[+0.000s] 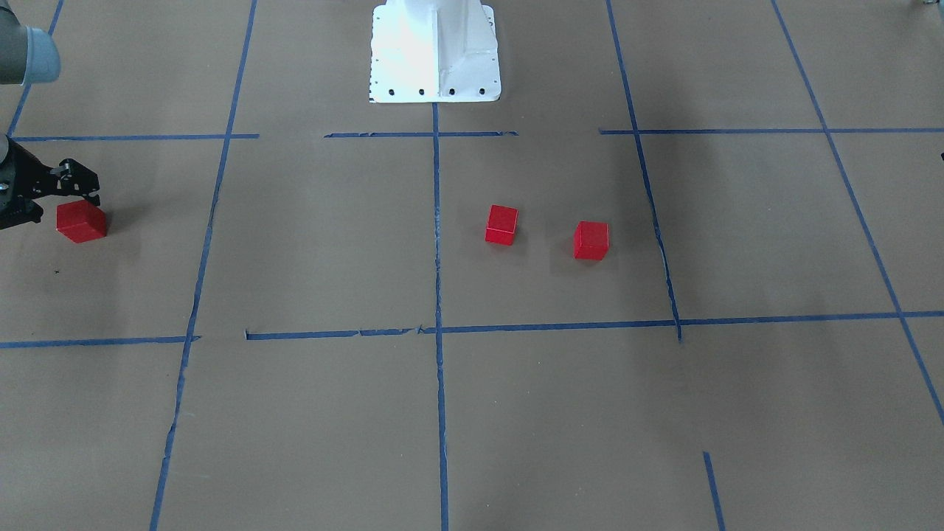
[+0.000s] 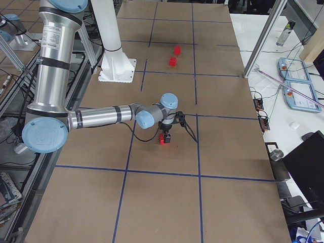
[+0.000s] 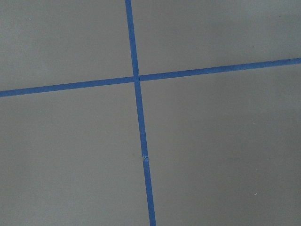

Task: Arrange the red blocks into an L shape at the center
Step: 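Lower the right gripper onto the lone red cube and grasp it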

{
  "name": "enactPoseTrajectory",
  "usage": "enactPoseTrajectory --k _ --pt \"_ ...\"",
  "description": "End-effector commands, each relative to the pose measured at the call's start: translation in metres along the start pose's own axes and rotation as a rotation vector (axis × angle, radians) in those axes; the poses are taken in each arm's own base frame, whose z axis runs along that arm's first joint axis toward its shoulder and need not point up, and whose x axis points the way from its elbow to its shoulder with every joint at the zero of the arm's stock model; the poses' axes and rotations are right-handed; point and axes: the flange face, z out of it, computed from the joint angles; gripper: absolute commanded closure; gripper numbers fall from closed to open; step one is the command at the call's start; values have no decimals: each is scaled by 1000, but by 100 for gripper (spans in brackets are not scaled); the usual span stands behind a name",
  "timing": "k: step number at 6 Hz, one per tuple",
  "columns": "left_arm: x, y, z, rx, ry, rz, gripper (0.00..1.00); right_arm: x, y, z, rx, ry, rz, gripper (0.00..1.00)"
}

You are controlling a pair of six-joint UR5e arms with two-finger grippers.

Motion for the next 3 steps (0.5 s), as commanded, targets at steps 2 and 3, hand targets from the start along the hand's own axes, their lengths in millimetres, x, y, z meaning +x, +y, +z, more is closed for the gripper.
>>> enactPoseTrajectory --k 2,3 --pt "1 0 -1 1 0 1 0 -14 -15 22 -26 -4 -31 24" --pt "1 0 -1 1 0 1 0 -11 -14 23 -22 7 -34 67"
